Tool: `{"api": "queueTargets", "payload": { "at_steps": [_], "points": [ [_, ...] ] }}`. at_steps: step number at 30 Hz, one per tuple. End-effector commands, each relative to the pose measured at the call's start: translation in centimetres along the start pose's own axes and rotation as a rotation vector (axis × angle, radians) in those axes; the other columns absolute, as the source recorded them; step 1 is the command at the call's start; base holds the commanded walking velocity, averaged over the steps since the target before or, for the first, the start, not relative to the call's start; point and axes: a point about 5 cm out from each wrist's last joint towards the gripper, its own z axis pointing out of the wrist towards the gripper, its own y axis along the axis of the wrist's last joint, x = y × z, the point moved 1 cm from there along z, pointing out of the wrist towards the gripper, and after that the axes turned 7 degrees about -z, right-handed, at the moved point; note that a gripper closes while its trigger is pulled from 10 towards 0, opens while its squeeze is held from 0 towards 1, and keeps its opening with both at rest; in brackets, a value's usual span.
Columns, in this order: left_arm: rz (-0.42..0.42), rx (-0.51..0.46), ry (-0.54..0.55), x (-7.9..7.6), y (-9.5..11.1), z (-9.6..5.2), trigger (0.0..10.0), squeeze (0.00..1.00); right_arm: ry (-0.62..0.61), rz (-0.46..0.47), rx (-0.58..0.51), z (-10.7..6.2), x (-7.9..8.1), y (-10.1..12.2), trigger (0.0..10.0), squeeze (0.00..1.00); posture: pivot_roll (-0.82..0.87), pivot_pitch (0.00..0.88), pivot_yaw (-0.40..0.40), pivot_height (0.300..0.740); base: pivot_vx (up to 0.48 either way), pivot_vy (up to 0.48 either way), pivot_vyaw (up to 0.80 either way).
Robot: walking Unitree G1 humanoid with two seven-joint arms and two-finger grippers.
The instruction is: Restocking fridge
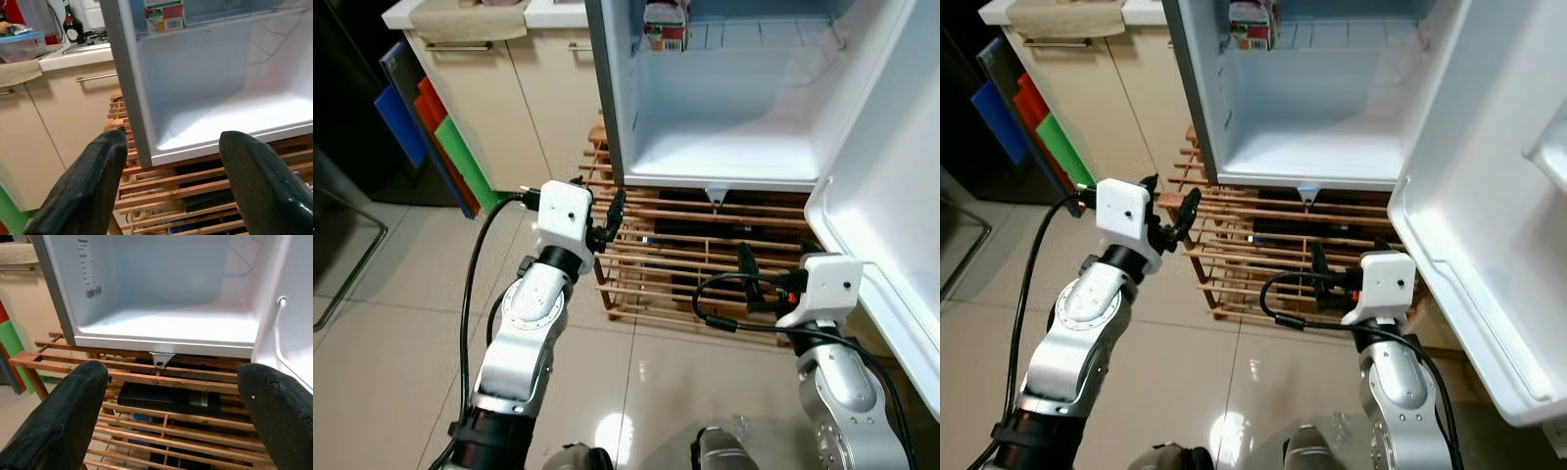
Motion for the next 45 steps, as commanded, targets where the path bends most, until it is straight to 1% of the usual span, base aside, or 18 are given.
{"api": "queueTargets", "payload": {
  "at_steps": [1,3,4,7,9,11,13,16,17,21,24,26,28,29,30,34,39,45],
  "points": [
    [0.009,0.013,0.012,0.2,-0.4,-0.1,10.0,0.00,0.014,-0.002,0.005,0.0,0.3,-0.1,10.0,0.00,-0.28,0.135,0.109,0.740,0.000,0.000,-0.74],
    [0.006,0.019,0.010,0.1,-0.5,-0.1,10.0,0.00,0.011,-0.004,0.003,0.1,0.3,-0.1,10.0,0.00,-0.28,0.135,0.109,0.740,0.000,0.000,-0.75],
    [0.018,0.026,0.008,0.0,-0.6,-0.2,10.0,0.00,0.010,-0.002,0.005,0.1,0.3,-0.2,10.0,0.00,-0.28,0.135,0.109,0.740,0.000,0.000,-0.76],
    [0.010,0.015,-0.001,-0.4,-0.4,0.0,10.0,0.00,0.014,-0.002,0.000,0.2,0.3,-0.1,10.0,0.00,-0.28,0.136,0.109,0.740,0.000,0.000,-0.77],
    [-0.006,0.000,-0.010,-0.6,-0.1,0.2,10.0,0.00,0.017,-0.004,-0.005,0.3,0.4,-0.1,10.0,0.00,-0.28,0.135,0.107,0.740,0.000,0.000,0.00],
    [-0.039,-0.008,-0.025,-0.8,0.1,0.3,10.0,0.00,0.017,-0.010,-0.008,0.3,0.4,0.0,10.0,0.00,-0.28,0.135,0.107,0.740,0.000,0.000,0.00],
    [-0.031,-0.005,-0.036,-1.0,0.1,0.2,10.0,0.00,0.017,-0.012,-0.011,0.2,0.3,0.0,10.0,0.00,-0.29,0.136,0.107,0.740,0.000,0.000,0.00],
    [-0.032,0.006,-0.028,-0.8,-0.3,0.1,10.0,0.00,0.011,-0.010,-0.018,0.2,0.2,0.2,10.0,0.00,-0.29,0.136,0.107,0.740,0.000,0.000,0.00],
    [-0.038,0.010,-0.024,-0.7,-0.3,0.1,10.0,0.00,0.010,-0.032,-0.004,0.2,0.1,0.1,10.0,0.00,-0.29,0.136,0.107,0.740,0.000,0.000,0.00],
    [-0.069,0.029,-0.017,-0.4,-0.9,-0.3,10.0,0.00,0.008,0.006,0.006,0.0,-0.1,-0.2,10.0,0.00,-0.29,0.139,0.107,0.740,0.000,0.000,-0.71],
    [-0.100,0.068,0.003,-0.1,-1.6,-0.6,10.0,0.00,0.012,0.002,0.009,0.0,0.0,-0.3,10.0,0.00,-0.29,0.139,0.106,0.740,0.000,0.000,-0.69],
    [-0.125,0.088,0.024,0.1,-1.9,-0.4,10.0,0.00,0.022,0.000,-0.003,0.1,0.3,-0.2,10.0,0.00,-0.29,0.139,0.106,0.740,0.000,0.000,0.00],
    [-0.133,0.084,0.025,0.1,-1.8,-0.2,10.0,0.00,0.028,0.000,-0.006,0.2,0.4,-0.1,10.0,0.00,-0.28,0.134,0.100,0.740,0.000,0.000,0.00],
    [-0.133,0.084,0.025,0.1,-1.8,-0.2,10.0,0.00,0.028,0.000,-0.006,0.2,0.4,-0.1,10.0,0.00,-0.28,0.134,0.100,0.740,0.000,0.000,0.00],
    [-0.109,0.057,0.016,0.2,-1.2,0.2,10.0,0.00,0.030,-0.003,-0.007,0.4,0.4,-0.1,10.0,0.00,-0.28,0.131,0.096,0.740,0.255,0.315,0.00],
    [-0.059,0.005,0.001,0.3,0.0,0.9,10.0,0.00,0.036,-0.010,-0.021,0.7,0.2,0.2,10.0,0.00,-0.28,0.126,0.092,0.740,0.326,0.325,0.00],
    [-0.031,-0.037,-0.015,0.3,1.1,1.6,10.0,0.00,0.045,-0.005,-0.042,0.9,0.4,0.6,10.0,0.00,-0.28,0.116,0.093,0.740,0.371,0.304,0.00],
    [-0.007,-0.057,-0.043,0.3,2.0,2.5,10.0,0.00,0.047,-0.002,-0.043,1.0,0.5,0.5,10.0,0.00,-0.28,0.111,0.097,0.740,0.425,0.000,0.00]
  ]
}}
